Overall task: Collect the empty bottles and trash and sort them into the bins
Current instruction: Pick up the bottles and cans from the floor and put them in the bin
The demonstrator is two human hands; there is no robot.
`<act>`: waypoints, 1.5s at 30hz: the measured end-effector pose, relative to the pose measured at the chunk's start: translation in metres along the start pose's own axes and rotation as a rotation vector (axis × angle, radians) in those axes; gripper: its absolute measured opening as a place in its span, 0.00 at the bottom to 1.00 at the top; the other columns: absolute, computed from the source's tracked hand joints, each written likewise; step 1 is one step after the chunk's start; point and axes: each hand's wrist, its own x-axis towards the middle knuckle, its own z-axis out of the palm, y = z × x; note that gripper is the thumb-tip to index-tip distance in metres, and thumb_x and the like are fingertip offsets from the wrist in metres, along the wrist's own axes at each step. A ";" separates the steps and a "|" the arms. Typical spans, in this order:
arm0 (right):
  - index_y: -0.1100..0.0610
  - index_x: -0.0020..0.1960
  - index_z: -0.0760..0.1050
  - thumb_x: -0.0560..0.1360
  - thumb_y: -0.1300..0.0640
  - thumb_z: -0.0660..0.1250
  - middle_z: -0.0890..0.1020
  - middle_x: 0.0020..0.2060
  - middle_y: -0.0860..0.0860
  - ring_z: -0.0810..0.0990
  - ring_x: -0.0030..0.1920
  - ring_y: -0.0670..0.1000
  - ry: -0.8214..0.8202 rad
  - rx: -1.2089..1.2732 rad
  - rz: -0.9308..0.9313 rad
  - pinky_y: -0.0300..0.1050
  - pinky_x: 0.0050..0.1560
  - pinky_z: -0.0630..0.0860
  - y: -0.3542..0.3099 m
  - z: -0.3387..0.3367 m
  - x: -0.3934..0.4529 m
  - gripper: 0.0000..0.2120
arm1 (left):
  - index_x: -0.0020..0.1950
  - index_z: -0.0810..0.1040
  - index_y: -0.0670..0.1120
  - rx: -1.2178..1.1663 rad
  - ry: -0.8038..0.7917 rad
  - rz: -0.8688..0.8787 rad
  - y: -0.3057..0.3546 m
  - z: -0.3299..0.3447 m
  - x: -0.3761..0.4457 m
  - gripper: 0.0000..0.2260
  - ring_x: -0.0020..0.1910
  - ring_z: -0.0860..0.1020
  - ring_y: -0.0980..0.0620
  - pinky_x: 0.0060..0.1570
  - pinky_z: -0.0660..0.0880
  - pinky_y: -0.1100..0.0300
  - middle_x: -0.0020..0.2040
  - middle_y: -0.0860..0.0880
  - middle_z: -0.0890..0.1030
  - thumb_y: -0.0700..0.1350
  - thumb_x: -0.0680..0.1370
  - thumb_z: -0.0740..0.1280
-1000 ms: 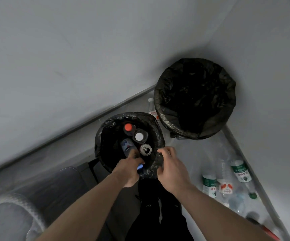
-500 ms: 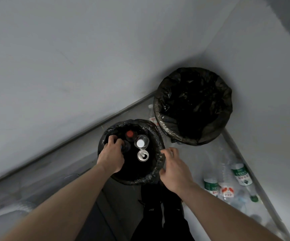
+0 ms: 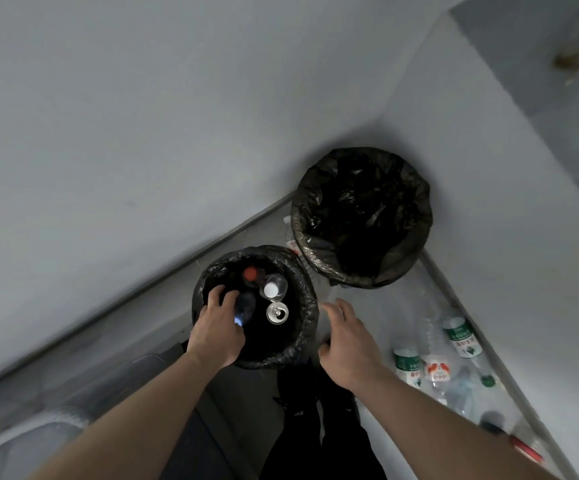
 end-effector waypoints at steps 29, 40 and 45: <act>0.49 0.82 0.48 0.77 0.45 0.67 0.45 0.82 0.50 0.47 0.81 0.58 -0.033 0.200 0.435 0.57 0.78 0.59 0.129 -0.046 -0.266 0.41 | 0.75 0.66 0.53 0.513 -0.189 0.493 0.159 -0.016 -0.188 0.27 0.72 0.67 0.45 0.68 0.68 0.51 0.77 0.50 0.60 0.47 0.76 0.65; 0.48 0.82 0.49 0.76 0.49 0.68 0.47 0.82 0.52 0.48 0.81 0.60 0.011 0.366 0.517 0.57 0.78 0.58 0.303 -0.006 -0.372 0.41 | 0.74 0.66 0.55 0.630 -0.205 0.509 0.286 0.106 -0.280 0.26 0.76 0.62 0.45 0.71 0.67 0.49 0.79 0.51 0.55 0.47 0.76 0.66; 0.48 0.81 0.50 0.77 0.53 0.65 0.50 0.81 0.51 0.51 0.80 0.57 0.074 0.471 0.548 0.53 0.77 0.61 0.389 0.015 -0.438 0.38 | 0.73 0.68 0.55 0.509 -0.248 0.440 0.336 0.187 -0.340 0.25 0.75 0.64 0.43 0.71 0.67 0.50 0.78 0.49 0.58 0.46 0.76 0.66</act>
